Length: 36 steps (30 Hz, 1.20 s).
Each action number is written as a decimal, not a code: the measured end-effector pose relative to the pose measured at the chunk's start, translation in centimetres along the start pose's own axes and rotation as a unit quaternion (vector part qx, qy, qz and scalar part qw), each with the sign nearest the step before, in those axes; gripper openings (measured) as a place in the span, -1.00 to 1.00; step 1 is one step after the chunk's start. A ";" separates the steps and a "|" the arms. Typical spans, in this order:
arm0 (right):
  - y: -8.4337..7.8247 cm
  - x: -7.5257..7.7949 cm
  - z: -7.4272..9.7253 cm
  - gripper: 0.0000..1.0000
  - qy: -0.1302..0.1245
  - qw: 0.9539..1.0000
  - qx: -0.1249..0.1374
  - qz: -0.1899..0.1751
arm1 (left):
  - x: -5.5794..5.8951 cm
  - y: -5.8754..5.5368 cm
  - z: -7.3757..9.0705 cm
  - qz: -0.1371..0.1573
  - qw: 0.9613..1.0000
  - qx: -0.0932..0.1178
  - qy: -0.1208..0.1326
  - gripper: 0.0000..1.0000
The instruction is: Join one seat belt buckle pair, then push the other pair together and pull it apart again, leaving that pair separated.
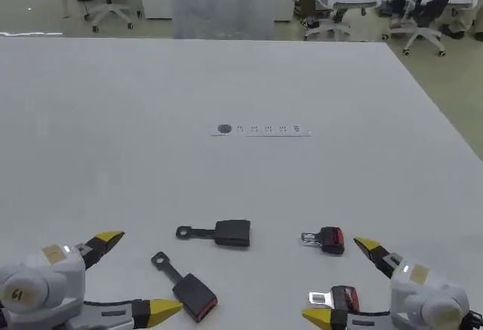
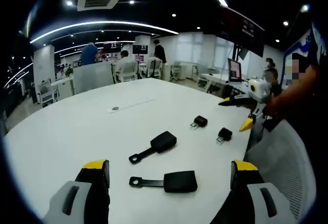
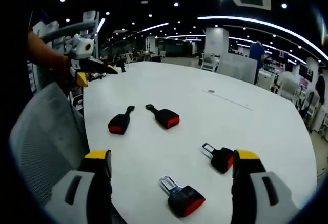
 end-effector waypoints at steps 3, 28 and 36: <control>0.1 0.0 0.0 1.00 -0.001 1.000 0.002 -0.002 | 0.1 0.0 0.0 -0.001 1.000 0.000 -0.001 1.00; 0.2 -0.1 0.4 1.00 -0.004 1.000 0.003 0.002 | 0.1 0.0 0.2 0.001 1.000 0.004 0.000 1.00; 0.2 0.0 0.4 1.00 -0.002 1.000 0.003 0.000 | 0.0 0.0 0.3 -0.001 1.000 0.003 -0.001 1.00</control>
Point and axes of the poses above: the centre of the closed fingertips' face, and the gripper's own axes: z roughly backward along the fingers, x roughly to its right, y roughly out of its top, the point moved 4 cm from there along z, roughly backward along the fingers, and after that the axes turned 3 degrees about -x, right-handed, at the moved point
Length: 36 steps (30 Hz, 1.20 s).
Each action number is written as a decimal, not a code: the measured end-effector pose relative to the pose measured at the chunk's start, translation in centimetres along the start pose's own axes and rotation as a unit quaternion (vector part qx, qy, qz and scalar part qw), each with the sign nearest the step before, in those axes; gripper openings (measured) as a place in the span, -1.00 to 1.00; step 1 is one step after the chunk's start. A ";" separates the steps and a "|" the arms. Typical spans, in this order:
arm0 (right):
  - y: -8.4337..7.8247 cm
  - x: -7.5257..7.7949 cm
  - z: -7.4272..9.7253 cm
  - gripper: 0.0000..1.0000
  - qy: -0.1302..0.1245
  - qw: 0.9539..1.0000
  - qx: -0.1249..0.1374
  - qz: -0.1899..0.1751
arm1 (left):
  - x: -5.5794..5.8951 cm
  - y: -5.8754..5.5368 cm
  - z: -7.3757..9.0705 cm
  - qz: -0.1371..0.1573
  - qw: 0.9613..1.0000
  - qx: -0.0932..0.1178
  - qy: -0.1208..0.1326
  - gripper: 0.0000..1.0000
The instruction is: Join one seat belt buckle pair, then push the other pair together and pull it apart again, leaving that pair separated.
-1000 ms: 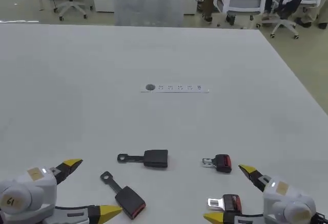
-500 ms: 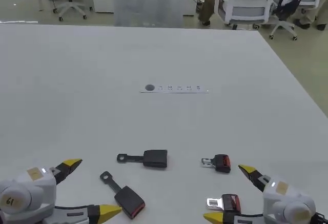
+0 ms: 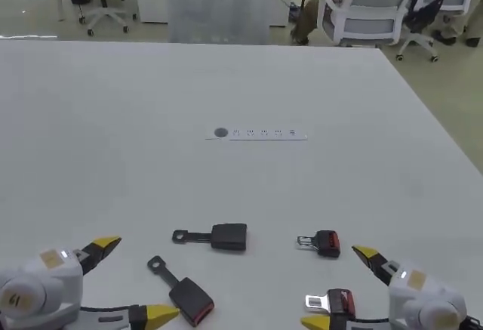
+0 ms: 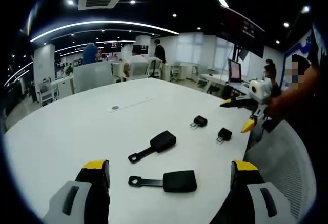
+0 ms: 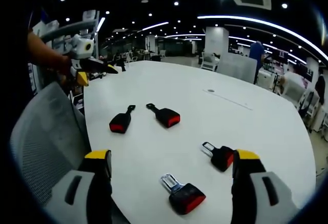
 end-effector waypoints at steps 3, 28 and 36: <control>0.0 0.0 0.0 1.00 0.000 1.000 0.000 0.000 | 0.2 0.2 0.0 -0.001 1.000 -0.001 -0.001 1.00; -0.3 0.1 0.3 1.00 -0.001 1.000 0.000 -0.005 | 0.7 0.3 -0.1 -0.005 1.000 -0.004 -0.003 1.00; -0.4 0.2 0.4 1.00 0.000 1.000 -0.001 -0.006 | 0.7 0.1 -0.1 -0.005 1.000 -0.005 -0.002 1.00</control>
Point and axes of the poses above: the centre of the closed fingertips' face, and the gripper's own axes: z roughly backward along the fingers, x roughly to its right, y roughly out of its top, the point moved 4 cm from there along z, roughly backward along the fingers, and after that the axes turned 3 degrees about -x, right-handed, at the moved point
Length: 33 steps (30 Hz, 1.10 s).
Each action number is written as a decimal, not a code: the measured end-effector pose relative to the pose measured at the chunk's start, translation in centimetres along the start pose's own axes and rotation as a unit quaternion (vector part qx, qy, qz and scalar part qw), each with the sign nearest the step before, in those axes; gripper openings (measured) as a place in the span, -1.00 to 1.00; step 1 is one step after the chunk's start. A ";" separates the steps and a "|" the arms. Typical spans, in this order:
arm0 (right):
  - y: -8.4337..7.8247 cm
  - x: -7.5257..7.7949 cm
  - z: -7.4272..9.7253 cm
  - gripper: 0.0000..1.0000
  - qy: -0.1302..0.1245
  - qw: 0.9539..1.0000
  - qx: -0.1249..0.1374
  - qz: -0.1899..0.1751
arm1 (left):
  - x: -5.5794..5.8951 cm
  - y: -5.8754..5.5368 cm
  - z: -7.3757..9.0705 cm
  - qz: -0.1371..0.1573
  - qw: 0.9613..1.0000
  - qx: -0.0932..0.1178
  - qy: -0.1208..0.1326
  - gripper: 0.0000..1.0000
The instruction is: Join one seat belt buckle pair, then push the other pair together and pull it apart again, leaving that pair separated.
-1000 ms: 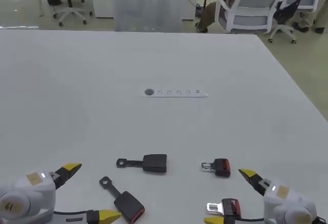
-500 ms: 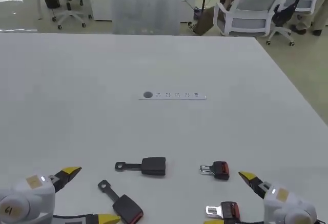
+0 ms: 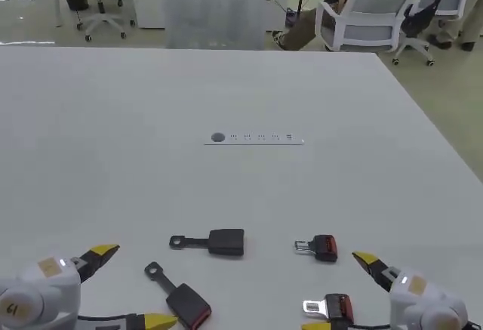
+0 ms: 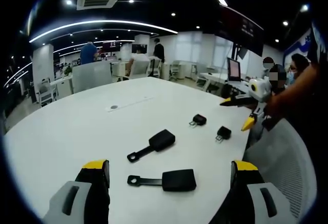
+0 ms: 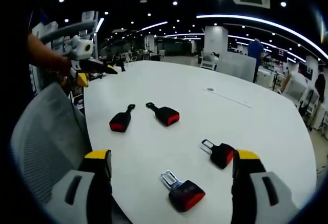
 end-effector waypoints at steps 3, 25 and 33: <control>0.0 0.0 0.1 1.00 0.001 1.000 -0.001 0.002 | 0.0 -0.1 -0.1 0.000 1.000 0.000 -0.001 1.00; -1.4 0.5 0.5 0.99 0.018 1.000 -0.021 0.000 | 0.4 0.1 -1.1 -0.030 0.999 -0.022 -0.018 1.00; -2.2 0.8 0.4 0.96 0.025 0.999 -0.037 0.000 | 0.5 0.2 -1.8 -0.042 0.998 -0.034 -0.028 1.00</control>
Point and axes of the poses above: the centre of the closed fingertips' face, and the gripper's own axes: z roughly backward along the fingers, x roughly to its right, y roughly out of its top, the point moved 4 cm from there along z, roughly backward along the fingers, and after that the axes turned 3 degrees about -x, right-handed, at the moved point
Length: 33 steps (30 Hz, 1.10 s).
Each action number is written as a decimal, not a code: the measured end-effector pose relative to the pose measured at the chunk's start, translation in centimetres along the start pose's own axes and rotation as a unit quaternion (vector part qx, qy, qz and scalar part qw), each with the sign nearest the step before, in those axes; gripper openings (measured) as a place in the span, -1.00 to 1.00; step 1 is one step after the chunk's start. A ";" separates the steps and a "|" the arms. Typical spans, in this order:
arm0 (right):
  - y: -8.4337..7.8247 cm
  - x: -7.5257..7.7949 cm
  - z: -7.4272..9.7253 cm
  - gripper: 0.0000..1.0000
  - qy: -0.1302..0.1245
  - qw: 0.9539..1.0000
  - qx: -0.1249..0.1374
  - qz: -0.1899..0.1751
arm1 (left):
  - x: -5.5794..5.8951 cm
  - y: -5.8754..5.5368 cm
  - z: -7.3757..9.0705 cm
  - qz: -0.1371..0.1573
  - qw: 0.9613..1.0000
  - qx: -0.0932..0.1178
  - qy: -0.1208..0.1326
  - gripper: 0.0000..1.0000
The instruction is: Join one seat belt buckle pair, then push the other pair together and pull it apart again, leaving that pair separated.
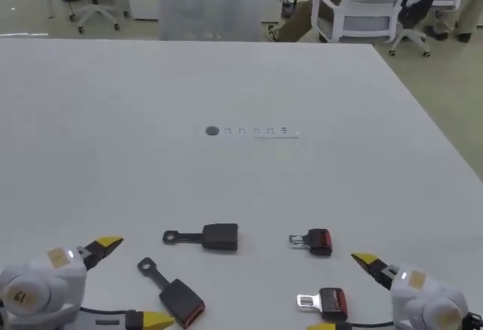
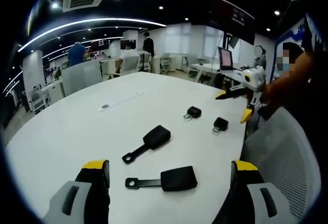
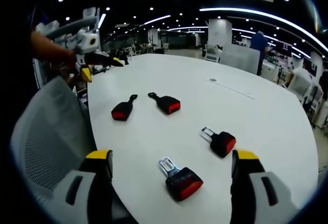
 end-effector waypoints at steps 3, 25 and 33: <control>-0.2 0.2 0.0 0.94 0.004 1.000 -0.003 -0.001 | 0.0 0.1 -0.3 -0.004 1.000 -0.004 -0.006 1.00; -2.0 1.0 -1.7 0.85 0.060 0.997 -0.048 0.006 | -1.0 -1.6 -3.3 -0.057 0.995 -0.057 -0.058 0.95; -2.6 1.3 -2.4 0.83 0.083 0.994 -0.069 0.013 | -1.1 -2.3 -4.3 -0.087 0.990 -0.077 -0.082 0.90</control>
Point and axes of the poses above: the centre of the closed fingertips' face, and the gripper's own axes: z roughly backward along the fingers, x roughly to its right, y roughly out of its top, the point moved 4 cm from there along z, roughly backward along the fingers, and after that the axes turned 3 degrees about -x, right-handed, at the moved point
